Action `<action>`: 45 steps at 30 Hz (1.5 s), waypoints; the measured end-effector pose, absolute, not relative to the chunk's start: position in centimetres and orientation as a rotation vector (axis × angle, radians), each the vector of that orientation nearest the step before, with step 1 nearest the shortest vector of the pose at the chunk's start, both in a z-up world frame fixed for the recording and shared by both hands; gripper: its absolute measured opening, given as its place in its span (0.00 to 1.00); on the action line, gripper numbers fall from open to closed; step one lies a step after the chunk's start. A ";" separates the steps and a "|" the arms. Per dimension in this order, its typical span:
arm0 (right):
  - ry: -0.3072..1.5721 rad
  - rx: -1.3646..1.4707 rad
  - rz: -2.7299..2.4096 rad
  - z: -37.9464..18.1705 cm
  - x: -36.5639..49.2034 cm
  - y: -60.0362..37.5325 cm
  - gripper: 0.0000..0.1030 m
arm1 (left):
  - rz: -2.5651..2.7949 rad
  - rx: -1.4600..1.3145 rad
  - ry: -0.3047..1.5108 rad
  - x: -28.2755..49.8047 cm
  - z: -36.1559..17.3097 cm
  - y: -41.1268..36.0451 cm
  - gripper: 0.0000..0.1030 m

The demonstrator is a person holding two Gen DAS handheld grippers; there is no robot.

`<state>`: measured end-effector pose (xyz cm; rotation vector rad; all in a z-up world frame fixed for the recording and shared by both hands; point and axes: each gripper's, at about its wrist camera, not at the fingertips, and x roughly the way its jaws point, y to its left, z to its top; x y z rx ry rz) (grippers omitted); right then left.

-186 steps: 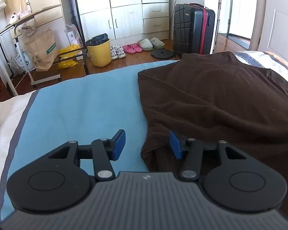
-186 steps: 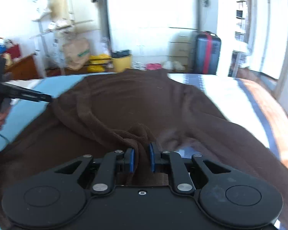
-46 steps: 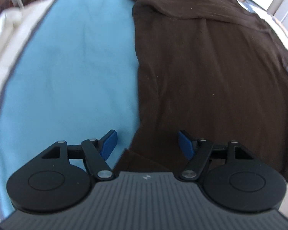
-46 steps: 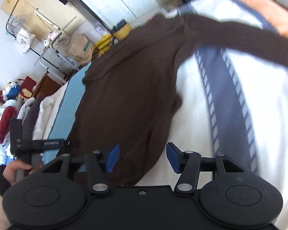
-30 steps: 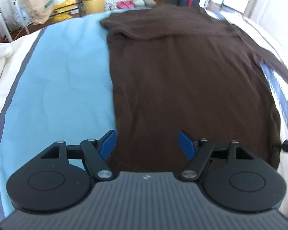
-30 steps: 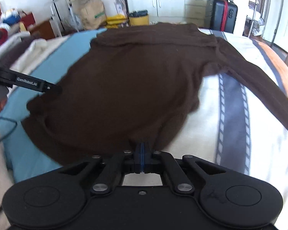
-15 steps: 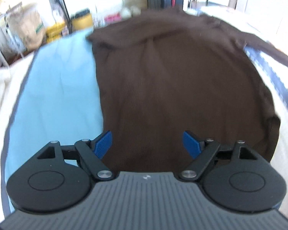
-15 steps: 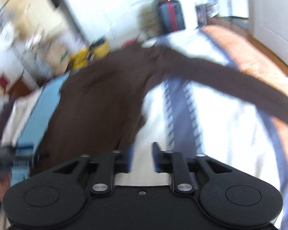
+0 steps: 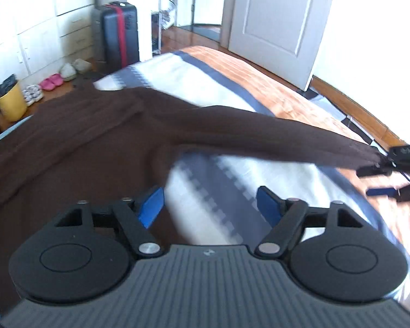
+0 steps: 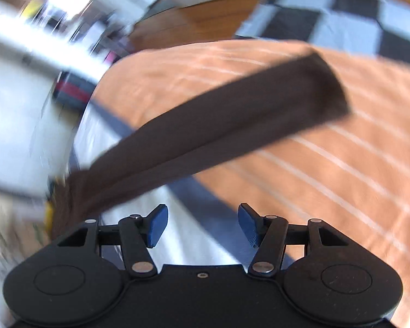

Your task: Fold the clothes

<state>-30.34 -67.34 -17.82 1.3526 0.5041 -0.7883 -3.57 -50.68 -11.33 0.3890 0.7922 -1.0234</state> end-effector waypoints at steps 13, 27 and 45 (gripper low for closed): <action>0.317 1.021 -0.970 -19.2 -25.0 -74.3 0.10 | -1.084 0.400 0.855 -4.4 -16.4 -59.7 0.45; 0.033 0.902 -0.459 -12.8 -25.7 -71.8 0.09 | -1.280 0.302 0.585 -8.9 -13.5 -62.2 0.61; -0.033 0.814 -0.365 -10.1 -21.2 -65.5 0.45 | -1.033 0.106 0.433 -1.9 -6.8 -56.5 0.05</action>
